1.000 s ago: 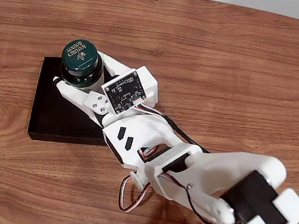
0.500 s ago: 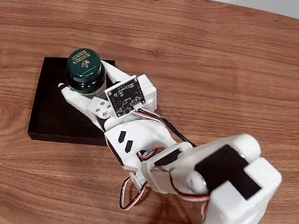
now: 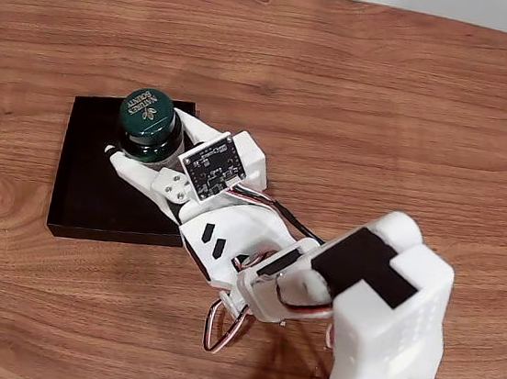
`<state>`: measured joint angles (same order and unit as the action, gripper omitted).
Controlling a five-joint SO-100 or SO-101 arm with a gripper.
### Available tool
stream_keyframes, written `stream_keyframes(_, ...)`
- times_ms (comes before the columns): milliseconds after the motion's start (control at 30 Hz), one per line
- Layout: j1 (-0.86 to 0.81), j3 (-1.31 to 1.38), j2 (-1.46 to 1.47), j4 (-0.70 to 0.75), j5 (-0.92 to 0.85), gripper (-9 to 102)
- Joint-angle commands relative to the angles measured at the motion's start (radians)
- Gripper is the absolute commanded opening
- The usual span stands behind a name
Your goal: Pick up the pill bottle and place it in the black box.
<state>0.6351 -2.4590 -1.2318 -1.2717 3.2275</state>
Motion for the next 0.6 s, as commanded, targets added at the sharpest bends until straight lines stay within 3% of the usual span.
stream_keyframes(0, -0.008, 0.072, 0.0, -0.061, 0.011, 15)
stream_keyframes(567, -0.008, 0.123, 0.1, -0.087, 0.005, 17)
